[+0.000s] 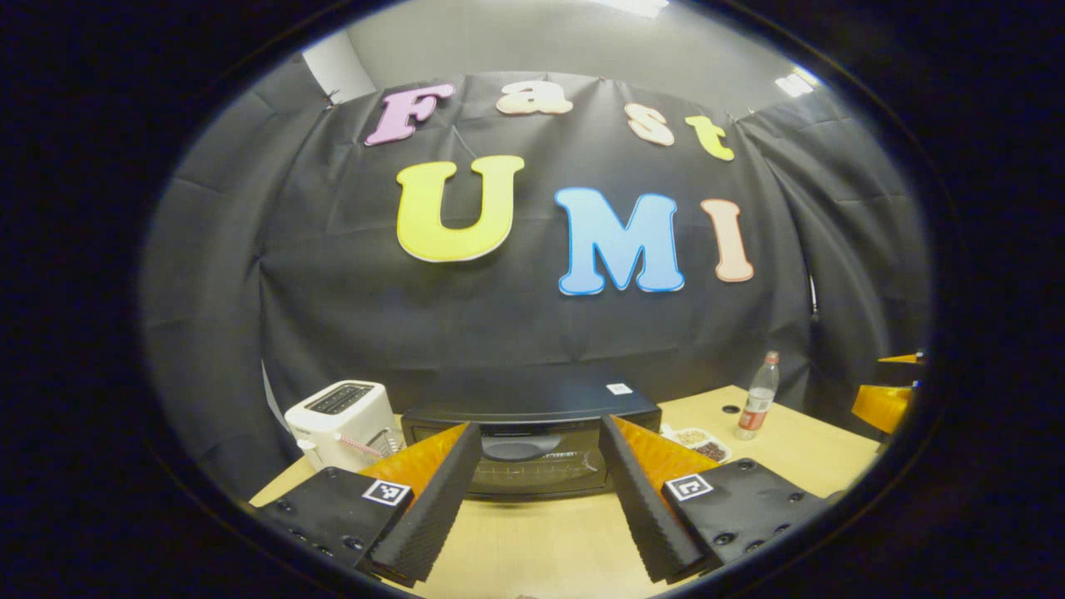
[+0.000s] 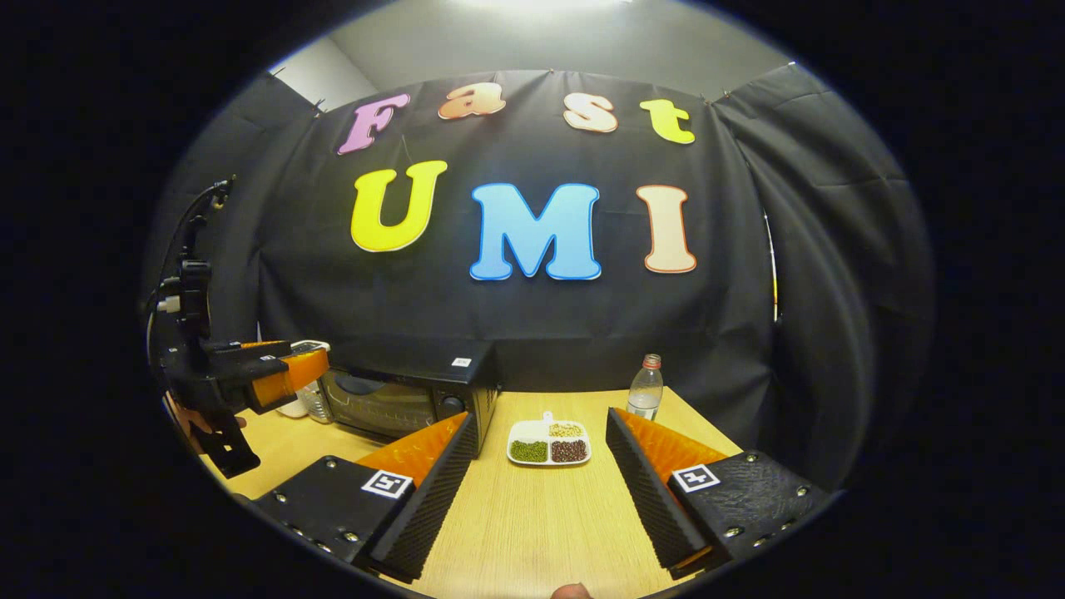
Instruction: Open the electric oven with the left hand, put the food in, and close the electric oven.
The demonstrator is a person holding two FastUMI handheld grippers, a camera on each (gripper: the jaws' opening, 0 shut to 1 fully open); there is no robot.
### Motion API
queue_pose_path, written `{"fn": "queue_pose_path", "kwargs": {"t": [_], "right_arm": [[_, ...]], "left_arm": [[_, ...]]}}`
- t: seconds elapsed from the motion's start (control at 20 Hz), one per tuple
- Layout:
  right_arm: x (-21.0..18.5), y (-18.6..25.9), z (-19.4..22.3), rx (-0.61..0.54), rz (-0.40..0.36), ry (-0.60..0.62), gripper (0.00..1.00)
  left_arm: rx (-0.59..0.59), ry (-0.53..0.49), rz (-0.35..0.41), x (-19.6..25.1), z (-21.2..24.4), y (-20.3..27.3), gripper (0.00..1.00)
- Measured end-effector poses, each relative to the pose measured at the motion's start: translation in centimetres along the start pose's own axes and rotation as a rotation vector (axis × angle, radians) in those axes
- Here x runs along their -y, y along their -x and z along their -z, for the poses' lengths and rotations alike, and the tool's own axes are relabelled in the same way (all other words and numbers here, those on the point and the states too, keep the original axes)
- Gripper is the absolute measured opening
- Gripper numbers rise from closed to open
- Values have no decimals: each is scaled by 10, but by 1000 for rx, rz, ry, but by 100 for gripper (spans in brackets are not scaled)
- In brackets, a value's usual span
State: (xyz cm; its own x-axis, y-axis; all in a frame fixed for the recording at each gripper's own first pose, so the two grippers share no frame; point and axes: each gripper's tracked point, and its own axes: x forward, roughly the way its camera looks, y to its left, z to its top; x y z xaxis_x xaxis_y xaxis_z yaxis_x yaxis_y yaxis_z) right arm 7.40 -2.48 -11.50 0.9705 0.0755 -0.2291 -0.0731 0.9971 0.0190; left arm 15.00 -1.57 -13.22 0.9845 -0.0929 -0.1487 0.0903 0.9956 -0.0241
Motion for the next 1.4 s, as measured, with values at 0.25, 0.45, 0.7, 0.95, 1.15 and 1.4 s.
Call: {"fn": "queue_pose_path", "kwargs": {"t": [0.25, 0.45, 0.7, 0.95, 1.15, 1.4], "right_arm": [[19, 35, -20, 52, -68, 12, 98], [23, 57, -35, 86, -135, -21, 98], [22, 71, -54, 131, -144, -33, 98], [7, 80, -66, 171, -135, -31, 98], [-12, 86, -76, 197, -133, -43, 98], [-33, 90, -89, 234, -150, -25, 98]], "left_arm": [[62, 22, -30, 29, -40, 65, 95], [109, 20, -83, 33, -65, 117, 95], [134, -10, -126, 26, -76, 168, 92], [136, 10, -146, 6, -72, 207, 99], [134, 7, -161, -14, -72, 222, 99], [144, 21, -187, -34, -71, 234, 97]]}}
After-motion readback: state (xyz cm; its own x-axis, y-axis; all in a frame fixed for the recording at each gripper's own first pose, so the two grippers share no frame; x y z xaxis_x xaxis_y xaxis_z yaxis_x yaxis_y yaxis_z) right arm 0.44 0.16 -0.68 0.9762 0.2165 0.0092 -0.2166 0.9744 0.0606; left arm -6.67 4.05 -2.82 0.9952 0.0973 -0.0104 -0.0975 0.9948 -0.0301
